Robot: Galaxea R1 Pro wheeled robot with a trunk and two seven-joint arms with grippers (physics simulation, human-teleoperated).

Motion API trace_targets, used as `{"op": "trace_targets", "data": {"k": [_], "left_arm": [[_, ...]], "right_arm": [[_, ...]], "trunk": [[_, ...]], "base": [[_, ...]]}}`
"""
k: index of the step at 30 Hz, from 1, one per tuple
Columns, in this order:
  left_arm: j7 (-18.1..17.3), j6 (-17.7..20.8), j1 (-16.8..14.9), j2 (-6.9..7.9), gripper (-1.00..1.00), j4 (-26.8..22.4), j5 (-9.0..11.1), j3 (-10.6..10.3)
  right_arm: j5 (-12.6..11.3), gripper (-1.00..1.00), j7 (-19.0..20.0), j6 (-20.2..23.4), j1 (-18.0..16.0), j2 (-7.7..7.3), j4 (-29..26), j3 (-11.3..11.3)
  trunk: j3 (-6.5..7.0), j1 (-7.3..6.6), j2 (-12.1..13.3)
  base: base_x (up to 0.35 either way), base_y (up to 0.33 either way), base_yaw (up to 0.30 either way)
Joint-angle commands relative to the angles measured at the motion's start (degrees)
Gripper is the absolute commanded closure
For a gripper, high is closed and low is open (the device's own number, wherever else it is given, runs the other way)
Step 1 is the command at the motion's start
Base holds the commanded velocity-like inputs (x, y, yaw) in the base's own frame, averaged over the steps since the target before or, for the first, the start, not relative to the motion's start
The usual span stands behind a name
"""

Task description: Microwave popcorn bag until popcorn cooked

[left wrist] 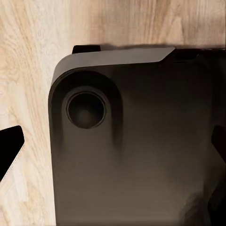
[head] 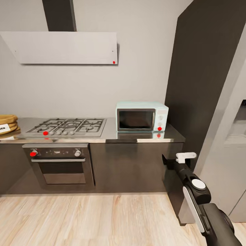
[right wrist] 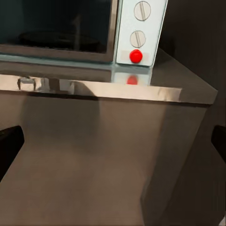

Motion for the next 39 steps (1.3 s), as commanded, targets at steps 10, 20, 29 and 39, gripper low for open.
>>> {"op": "trace_targets", "data": {"k": [10,20,29,39], "left_arm": [[0.1,-0.2,0.0,-0.03,-1.00,0.0,0.0,0.0],[0.1,-0.2,0.0,-0.09,-1.00,0.1,0.0,0.0],[0.1,-0.3,0.0,-0.04,-1.00,0.1,-0.1,-0.1],[0.1,-0.5,0.0,0.00,-1.00,0.1,0.0,0.1]], "right_arm": [[0.0,-1.00,-0.3,0.3,-0.1,-0.02,-0.1,-0.2],[0.0,-1.00,-0.3,0.3,-0.1,-0.07,-0.1,-0.3],[-0.1,-1.00,-0.2,0.7,-3.5,-0.25,-0.2,-0.7],[-0.1,-1.00,-0.3,0.9,-4.1,0.18,-0.2,-0.9]], "trunk": [[-0.06,0.03,0.0],[-0.06,0.03,0.0],[-0.06,0.03,0.0],[-0.06,0.03,0.0]], "base": [[0.328,0.000,0.000],[0.329,0.000,0.000],[0.143,0.000,0.000],[0.001,0.000,0.000]]}}
